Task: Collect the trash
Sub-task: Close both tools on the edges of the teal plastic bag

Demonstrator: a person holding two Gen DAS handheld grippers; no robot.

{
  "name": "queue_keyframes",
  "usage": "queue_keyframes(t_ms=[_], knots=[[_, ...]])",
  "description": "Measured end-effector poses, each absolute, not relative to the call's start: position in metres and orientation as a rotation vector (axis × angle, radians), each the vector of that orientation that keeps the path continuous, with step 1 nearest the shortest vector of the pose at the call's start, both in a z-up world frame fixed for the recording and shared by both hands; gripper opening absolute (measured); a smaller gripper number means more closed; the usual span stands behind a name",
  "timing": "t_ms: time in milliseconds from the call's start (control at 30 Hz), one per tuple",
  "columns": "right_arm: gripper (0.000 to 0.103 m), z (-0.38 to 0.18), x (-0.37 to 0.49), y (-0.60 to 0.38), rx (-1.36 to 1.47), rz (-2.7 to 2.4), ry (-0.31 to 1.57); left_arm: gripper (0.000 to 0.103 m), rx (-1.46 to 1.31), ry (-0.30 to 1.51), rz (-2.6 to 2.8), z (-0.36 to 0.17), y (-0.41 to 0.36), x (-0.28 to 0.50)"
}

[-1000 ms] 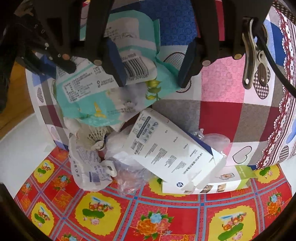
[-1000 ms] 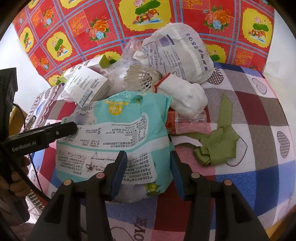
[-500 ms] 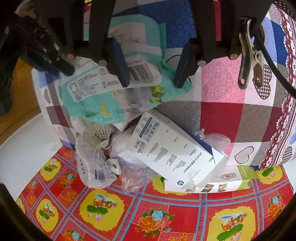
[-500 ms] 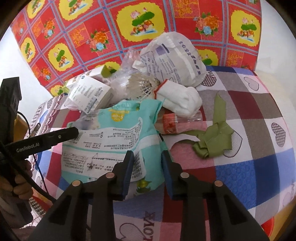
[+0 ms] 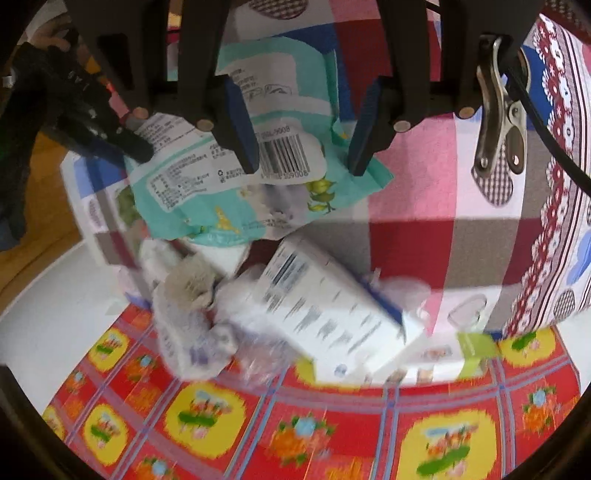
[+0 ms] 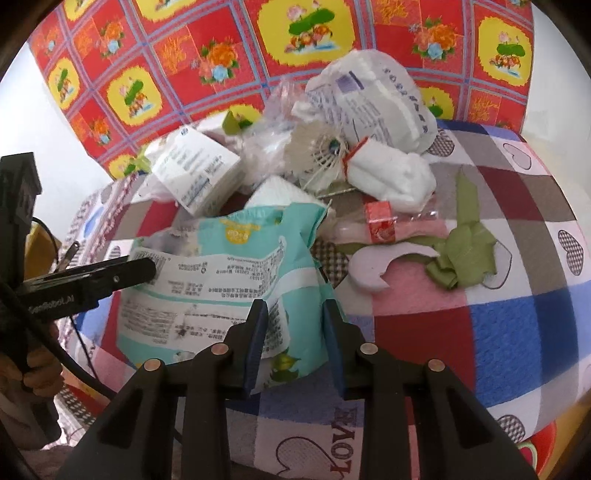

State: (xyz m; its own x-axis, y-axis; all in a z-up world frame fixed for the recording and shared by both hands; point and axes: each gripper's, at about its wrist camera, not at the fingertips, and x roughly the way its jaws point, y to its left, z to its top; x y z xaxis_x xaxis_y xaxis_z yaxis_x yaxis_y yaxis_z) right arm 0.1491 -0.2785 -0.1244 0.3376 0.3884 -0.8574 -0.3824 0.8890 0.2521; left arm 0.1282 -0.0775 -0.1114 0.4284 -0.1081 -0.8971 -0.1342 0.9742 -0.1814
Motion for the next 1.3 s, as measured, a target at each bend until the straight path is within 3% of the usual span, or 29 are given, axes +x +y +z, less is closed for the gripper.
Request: queue_keyframes(t_ms=[333,467,600,633,1300], knots=[[0.037,-0.128,0.150,-0.270,-0.021,0.468,1.121,0.061,-0.239,1.144,-0.005,-0.126,-0.079,0.127],[0.031,-0.125,0.147,-0.271,-0.016,0.459,1.109,0.061,-0.235,1.138,-0.010,-0.126,-0.079,0.127],[0.027,-0.120,0.140,-0.271,0.031,0.457,1.105,0.046,-0.232,1.122,-0.015,-0.120,-0.075,0.123],[0.026,-0.118,0.138,-0.270,0.030,0.456,1.099,0.039,-0.223,1.120,-0.022,-0.117,-0.076,0.122],[0.024,-0.085,0.112,-0.285,0.140,0.427,1.023,0.036,-0.188,1.048,-0.078,-0.073,-0.075,0.103]])
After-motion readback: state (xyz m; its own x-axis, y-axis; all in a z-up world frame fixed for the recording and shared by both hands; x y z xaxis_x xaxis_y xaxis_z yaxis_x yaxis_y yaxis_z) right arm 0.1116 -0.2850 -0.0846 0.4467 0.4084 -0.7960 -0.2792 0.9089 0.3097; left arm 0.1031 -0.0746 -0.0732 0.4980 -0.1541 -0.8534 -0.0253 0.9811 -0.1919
